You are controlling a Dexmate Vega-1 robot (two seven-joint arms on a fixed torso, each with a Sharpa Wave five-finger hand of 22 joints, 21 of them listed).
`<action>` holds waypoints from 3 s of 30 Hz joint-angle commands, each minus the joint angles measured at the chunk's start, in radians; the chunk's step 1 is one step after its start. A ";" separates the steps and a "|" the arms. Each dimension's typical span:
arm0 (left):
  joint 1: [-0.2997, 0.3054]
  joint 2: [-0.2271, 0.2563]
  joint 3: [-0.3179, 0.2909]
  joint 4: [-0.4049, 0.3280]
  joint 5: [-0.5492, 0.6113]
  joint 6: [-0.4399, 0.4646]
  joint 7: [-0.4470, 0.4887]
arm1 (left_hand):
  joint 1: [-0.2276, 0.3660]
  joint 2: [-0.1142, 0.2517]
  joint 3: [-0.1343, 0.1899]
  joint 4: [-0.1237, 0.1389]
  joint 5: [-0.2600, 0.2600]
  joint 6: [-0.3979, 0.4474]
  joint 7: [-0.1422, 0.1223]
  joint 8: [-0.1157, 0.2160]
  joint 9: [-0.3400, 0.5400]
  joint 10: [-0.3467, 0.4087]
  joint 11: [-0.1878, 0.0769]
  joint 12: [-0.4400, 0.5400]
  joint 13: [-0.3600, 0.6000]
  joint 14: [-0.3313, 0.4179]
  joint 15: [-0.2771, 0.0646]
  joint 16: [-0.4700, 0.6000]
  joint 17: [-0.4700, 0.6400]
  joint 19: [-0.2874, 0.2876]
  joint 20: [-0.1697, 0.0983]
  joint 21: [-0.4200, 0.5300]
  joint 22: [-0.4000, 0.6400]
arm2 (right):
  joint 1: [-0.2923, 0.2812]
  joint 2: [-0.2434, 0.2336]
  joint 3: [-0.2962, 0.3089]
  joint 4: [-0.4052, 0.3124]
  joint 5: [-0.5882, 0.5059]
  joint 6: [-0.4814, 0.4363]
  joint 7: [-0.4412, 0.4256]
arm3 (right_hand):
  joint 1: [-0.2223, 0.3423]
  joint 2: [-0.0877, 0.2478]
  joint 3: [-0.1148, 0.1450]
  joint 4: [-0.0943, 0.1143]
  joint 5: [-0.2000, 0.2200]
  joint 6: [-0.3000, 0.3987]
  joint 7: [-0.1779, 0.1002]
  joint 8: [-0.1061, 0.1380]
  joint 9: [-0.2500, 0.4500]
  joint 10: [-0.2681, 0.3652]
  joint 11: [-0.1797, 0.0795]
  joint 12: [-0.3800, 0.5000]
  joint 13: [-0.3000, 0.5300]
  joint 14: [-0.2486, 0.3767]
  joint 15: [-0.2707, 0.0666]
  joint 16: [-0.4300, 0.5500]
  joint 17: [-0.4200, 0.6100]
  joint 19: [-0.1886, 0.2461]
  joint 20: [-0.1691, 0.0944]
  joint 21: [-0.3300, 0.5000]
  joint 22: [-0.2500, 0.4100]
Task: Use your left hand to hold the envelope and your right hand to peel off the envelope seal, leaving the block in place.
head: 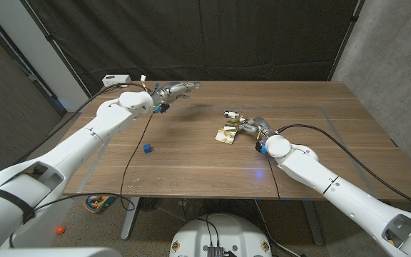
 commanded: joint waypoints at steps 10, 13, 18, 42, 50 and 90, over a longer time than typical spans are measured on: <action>-0.033 -0.040 0.013 0.094 -0.035 -0.046 -0.077 | 0.000 0.008 -0.003 -0.008 -0.004 -0.007 0.001 -0.006 0.004 -0.006 -0.002 -0.001 0.004 -0.016 0.003 0.005 0.002 -0.066 0.000 0.006 0.002 | -0.064 0.204 0.057 0.290 -0.274 0.571 -0.467 | 0.009 0.022 0.014 0.022 -0.023 -0.029 -0.016 0.007 0.031 0.013 -0.006 0.006 0.003 0.238 -0.108 0.049 0.179 0.356 -0.012 0.501 0.339; -0.044 -0.060 0.008 0.138 -0.062 -0.067 -0.113 | -0.002 0.005 -0.006 -0.007 -0.005 -0.007 0.000 -0.007 0.004 -0.007 0.000 -0.001 0.005 -0.019 0.006 0.004 0.002 -0.066 0.000 0.006 0.002 | -0.055 0.218 0.065 0.319 -0.317 0.615 -0.509 | -0.003 0.029 0.010 0.031 -0.022 -0.040 -0.027 0.012 0.043 -0.001 -0.012 -0.002 0.004 0.256 -0.129 0.055 0.184 0.359 -0.029 0.517 0.337; -0.076 -0.099 0.010 0.234 -0.107 -0.101 -0.198 | -0.007 -0.005 -0.015 -0.008 -0.006 0.012 -0.010 -0.001 0.004 0.013 -0.004 0.007 0.005 -0.020 0.005 0.006 0.001 -0.066 0.001 0.006 0.001 | -0.046 0.232 0.077 0.346 -0.372 0.678 -0.554 | -0.018 0.039 0.006 0.043 -0.016 -0.062 -0.041 0.015 0.057 -0.011 -0.015 -0.007 0.006 0.267 -0.151 0.059 0.190 0.359 -0.045 0.533 0.334; -0.308 -0.297 0.061 0.719 -0.106 -0.308 -0.503 | 0.018 -0.069 -0.046 -0.039 0.006 0.011 -0.034 -0.006 0.006 0.018 -0.005 0.008 0.006 -0.023 0.018 0.007 -0.007 -0.071 0.019 0.000 -0.003 | 0.052 0.255 0.023 0.489 -0.757 0.741 -0.795 | -0.041 0.043 -0.011 0.049 0.013 -0.080 -0.084 0.051 0.105 -0.019 -0.068 -0.012 0.012 0.329 -0.226 0.078 0.211 0.389 -0.092 0.594 0.315; -0.392 -0.387 0.057 0.909 -0.108 -0.416 -0.610 | 0.023 -0.093 -0.059 -0.048 0.014 0.019 -0.046 -0.004 0.006 0.017 -0.005 0.007 0.007 -0.031 0.026 0.006 -0.009 -0.070 0.022 -0.002 -0.004 | 0.075 0.249 0.002 0.512 -0.860 0.721 -0.795 | -0.039 0.036 -0.015 0.043 0.022 -0.074 -0.094 0.062 0.115 -0.017 -0.072 -0.012 0.013 0.348 -0.230 0.082 0.215 0.390 -0.095 0.607 0.306; -0.542 -0.492 0.120 1.085 0.010 -0.559 -0.728 | 0.376 0.067 0.069 -0.199 -0.011 0.520 0.001 0.129 -0.007 0.150 -0.099 0.029 -0.038 0.046 -0.021 0.037 -0.064 0.050 -0.008 0.004 -0.016 | 0.083 0.300 0.055 0.566 -1.028 0.751 -0.795 | -0.042 0.021 -0.026 0.036 0.047 -0.060 -0.099 0.075 0.116 -0.009 -0.072 -0.011 0.014 0.354 -0.231 0.072 0.222 0.383 -0.095 0.640 0.279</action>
